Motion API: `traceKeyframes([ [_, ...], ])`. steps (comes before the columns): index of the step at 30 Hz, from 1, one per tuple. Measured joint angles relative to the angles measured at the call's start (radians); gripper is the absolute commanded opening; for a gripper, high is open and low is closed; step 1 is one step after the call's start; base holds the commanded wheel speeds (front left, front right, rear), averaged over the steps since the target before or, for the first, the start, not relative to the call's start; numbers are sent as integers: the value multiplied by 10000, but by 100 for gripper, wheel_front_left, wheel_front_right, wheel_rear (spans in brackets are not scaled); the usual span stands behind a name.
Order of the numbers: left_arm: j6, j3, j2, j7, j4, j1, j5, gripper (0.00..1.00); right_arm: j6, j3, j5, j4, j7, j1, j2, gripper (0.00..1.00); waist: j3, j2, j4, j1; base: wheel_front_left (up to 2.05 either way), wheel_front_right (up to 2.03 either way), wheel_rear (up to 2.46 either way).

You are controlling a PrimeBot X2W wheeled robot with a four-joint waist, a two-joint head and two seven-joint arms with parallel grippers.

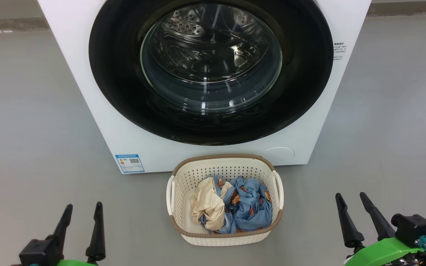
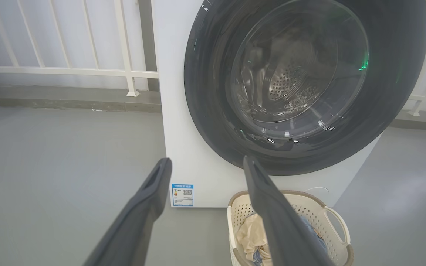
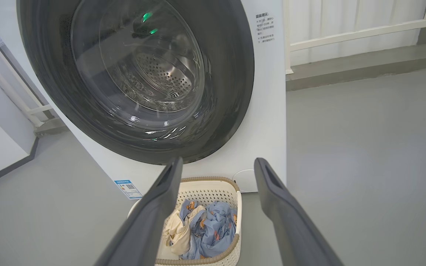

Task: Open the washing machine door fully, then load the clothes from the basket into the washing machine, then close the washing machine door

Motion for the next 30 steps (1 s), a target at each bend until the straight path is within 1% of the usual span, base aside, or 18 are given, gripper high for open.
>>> traceKeyframes([
  [4, 0, -4, 4, -21, 6, 0, 117, 100, 0, -161, -303, -4, -81, 2, 15, 100, 5, 0, -8, 0, 0, 0, 0],
  [21, -2, 0, 94, -92, 138, -2, 192, 100, 0, -341, -314, -35, -81, 14, 88, 100, 1, 0, -68, 1, 1, 1, -1],
  [26, -2, 61, 104, -92, 144, -3, 355, 100, 0, -370, -314, -75, -81, 14, 113, 100, 12, 0, -70, 0, 32, 32, -64],
  [30, -2, 81, 113, -92, 146, -3, 430, 100, 0, -384, -314, -94, -81, 14, 130, 100, 62, 0, -69, 1, 67, 67, -135],
])
